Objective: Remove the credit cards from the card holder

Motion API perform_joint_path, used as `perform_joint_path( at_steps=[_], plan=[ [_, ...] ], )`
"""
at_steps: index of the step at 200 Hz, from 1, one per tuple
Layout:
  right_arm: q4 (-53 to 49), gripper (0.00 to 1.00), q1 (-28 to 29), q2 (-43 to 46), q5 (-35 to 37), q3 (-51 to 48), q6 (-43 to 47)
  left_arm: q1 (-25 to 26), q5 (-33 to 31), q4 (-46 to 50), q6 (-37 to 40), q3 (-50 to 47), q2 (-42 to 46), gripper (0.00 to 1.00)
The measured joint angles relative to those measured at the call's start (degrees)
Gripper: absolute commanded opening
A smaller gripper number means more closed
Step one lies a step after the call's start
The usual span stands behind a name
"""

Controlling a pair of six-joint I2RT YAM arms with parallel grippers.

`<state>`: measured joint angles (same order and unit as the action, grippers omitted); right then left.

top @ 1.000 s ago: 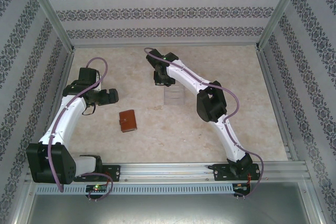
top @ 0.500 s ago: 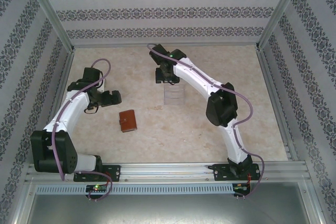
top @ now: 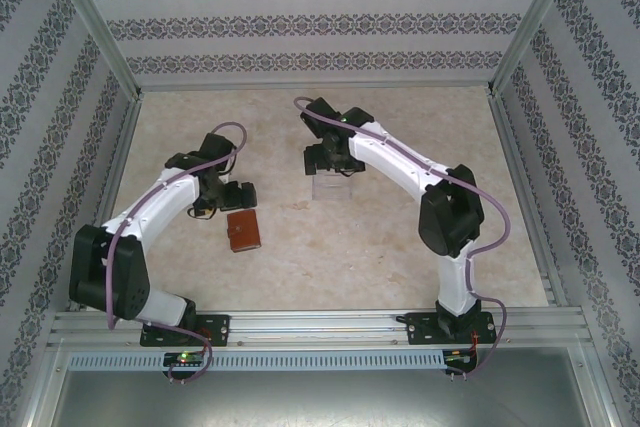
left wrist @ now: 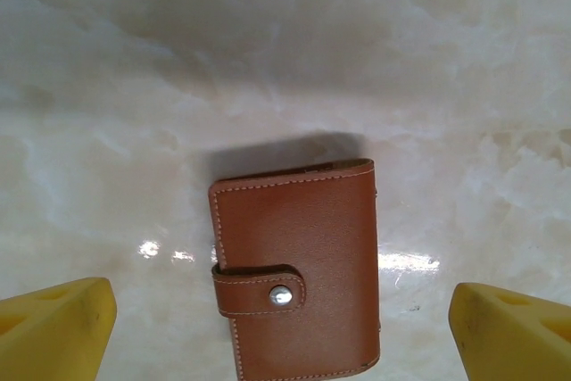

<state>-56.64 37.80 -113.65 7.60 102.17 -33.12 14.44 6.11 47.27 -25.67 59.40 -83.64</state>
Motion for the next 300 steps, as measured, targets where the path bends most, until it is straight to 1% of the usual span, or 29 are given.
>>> perform_joint_path(
  at_steps=[71, 113, 128, 165, 210, 237, 264, 300],
  plan=[
    [2.2, 0.98, -1.7, 6.4, -1.4, -7.1, 1.4, 5.8, -2.1, -0.2, -9.2, -4.1, -4.7, 1.0],
    [2.7, 0.98, -2.4, 7.8, -2.3, -9.3, 1.9, 6.8, -3.2, -1.3, -12.8, -6.0, -7.1, 1.0],
    [2.9, 0.98, -2.5, 7.9, -2.5, -9.9, 2.0, 7.4, -3.1, -2.3, -13.7, -6.0, -7.8, 0.98],
    [3.0, 0.98, -2.5, 7.9, -2.7, -10.6, 2.1, 8.3, -3.1, -3.5, -14.3, -5.9, -10.9, 0.97],
    [2.9, 0.98, -3.2, 7.9, -2.8, -10.8, 2.1, 8.5, -3.1, -3.6, -14.3, -5.4, -11.5, 0.95],
    [2.9, 0.98, -3.2, 7.9, -2.8, -10.8, 2.1, 8.9, -3.1, -3.3, -14.2, -4.9, -11.9, 0.89],
    [2.9, 0.97, -3.2, 7.9, -2.8, -10.8, 2.3, 9.2, -3.2, -3.1, -14.2, -4.3, -12.2, 0.86],
    [2.9, 0.98, -3.2, 8.1, -2.8, -11.1, 2.6, 9.9, -3.2, -3.1, -13.4, -3.2, -12.3, 0.8]
  ],
)
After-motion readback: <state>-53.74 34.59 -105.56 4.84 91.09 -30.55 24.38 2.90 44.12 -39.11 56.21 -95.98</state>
